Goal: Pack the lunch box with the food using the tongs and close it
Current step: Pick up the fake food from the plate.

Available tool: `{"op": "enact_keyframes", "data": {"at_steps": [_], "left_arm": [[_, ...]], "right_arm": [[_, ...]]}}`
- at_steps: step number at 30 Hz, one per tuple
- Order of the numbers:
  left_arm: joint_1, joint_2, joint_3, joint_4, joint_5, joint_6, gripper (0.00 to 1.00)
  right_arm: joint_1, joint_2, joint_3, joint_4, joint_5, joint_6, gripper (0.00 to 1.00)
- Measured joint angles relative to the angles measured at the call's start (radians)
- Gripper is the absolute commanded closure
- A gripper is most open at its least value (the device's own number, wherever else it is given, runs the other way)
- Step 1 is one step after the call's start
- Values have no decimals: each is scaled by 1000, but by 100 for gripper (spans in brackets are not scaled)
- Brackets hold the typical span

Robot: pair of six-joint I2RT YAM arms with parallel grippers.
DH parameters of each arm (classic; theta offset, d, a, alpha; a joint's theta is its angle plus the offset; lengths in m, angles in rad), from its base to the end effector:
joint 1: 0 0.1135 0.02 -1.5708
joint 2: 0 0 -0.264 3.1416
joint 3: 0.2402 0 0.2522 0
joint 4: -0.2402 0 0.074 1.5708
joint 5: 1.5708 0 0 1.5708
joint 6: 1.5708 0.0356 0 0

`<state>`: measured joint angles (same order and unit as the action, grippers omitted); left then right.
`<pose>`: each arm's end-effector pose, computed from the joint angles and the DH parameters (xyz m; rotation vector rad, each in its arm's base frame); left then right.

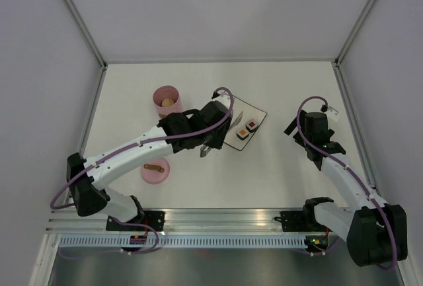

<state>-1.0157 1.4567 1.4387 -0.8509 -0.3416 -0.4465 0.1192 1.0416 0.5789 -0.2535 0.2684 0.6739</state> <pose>0.1711 -0.2532 0.3492 0.5255 2.3332 -0.2770 0.2140 0.0161 0.2146 0.7506 2.1305 0.1157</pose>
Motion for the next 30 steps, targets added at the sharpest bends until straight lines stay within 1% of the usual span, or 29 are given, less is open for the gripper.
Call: {"op": "enact_keyframes", "data": {"at_steps": [5, 10, 14, 16, 20, 30], "left_arm": [[-19, 19, -72, 62, 106, 52, 51], [-25, 56, -89, 105, 142, 103, 51], [-25, 97, -91, 128, 143, 119, 49], [-25, 110, -92, 129, 142, 124, 46], [-24, 124, -92, 129, 132, 134, 44], [-24, 160, -92, 130, 89, 150, 43]], "right_arm": [[0, -13, 0, -10, -1, 5, 2], [0, -15, 0, -14, -5, 8, 2], [0, -18, 0, -18, -5, 7, 2], [0, -24, 0, -19, -5, 7, 2], [0, -34, 0, -21, -5, 7, 2], [0, -34, 0, -25, -5, 7, 2]]}}
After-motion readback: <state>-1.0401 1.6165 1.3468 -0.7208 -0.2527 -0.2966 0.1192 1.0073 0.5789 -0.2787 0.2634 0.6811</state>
